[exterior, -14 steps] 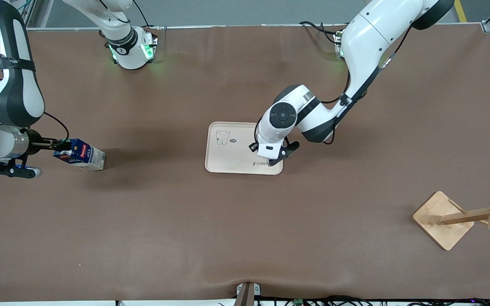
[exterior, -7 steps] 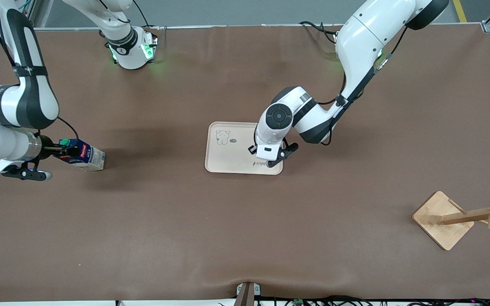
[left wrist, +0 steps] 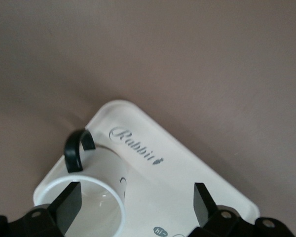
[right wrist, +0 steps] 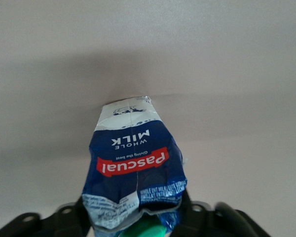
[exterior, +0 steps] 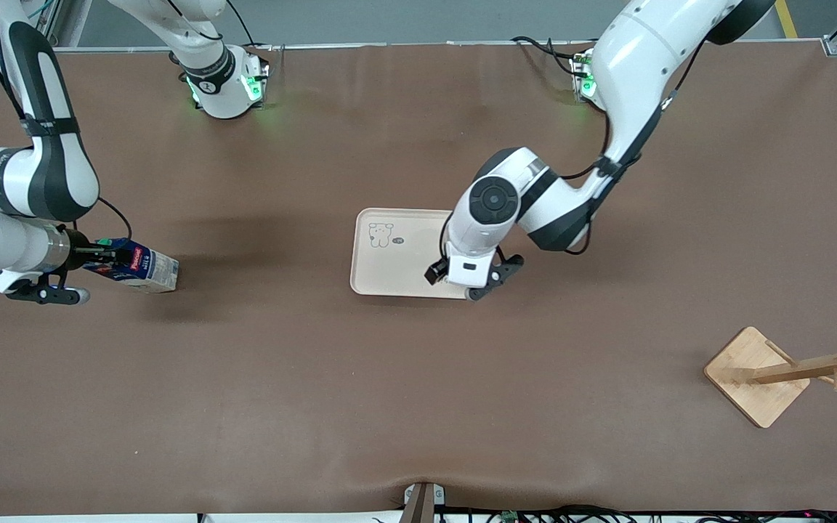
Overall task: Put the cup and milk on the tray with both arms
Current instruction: 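Lower the mug onto the tray while the right gripper grasps the milk, then open the left gripper and withdraw while the right gripper lifts the milk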
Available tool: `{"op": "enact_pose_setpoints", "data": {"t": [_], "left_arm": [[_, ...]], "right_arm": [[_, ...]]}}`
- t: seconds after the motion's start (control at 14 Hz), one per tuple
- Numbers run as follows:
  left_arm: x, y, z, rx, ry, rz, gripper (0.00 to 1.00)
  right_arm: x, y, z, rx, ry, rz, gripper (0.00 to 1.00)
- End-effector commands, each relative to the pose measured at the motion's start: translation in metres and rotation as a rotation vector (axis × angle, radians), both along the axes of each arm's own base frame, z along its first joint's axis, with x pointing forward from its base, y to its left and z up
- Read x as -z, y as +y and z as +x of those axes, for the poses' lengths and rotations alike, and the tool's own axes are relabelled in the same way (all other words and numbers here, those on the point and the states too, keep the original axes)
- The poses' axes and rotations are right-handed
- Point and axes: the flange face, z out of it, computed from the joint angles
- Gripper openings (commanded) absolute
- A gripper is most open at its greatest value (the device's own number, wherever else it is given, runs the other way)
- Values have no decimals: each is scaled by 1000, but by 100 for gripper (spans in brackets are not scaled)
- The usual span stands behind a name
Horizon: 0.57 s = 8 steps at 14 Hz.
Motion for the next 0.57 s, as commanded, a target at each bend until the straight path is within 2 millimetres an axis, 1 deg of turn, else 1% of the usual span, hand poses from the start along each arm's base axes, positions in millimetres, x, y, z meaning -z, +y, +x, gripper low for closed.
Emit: {"op": "enact_pose_setpoints", "data": {"t": [0.0,0.14,0.21,0.36,0.43,0.5], "left_arm": [[-65,49,36,-16,-23,51,100],[-98,81,51,41,-2,86,100],[-109,103,57,51,5,100,100],[-133,153,74,70,-15,103,100],[-142,175,81,89,-29,102,100],[-152,190,84,108,-48,106,100]], "right_arm": [[-3,15,-8,-22,45,24,0],[-22,42,-7,-51,87,23,0],[-32,57,-6,-58,110,43,0],[-52,78,-4,-46,143,110,0],[-64,95,-3,-61,157,129,0],[-77,120,0,-100,159,130,0]]}}
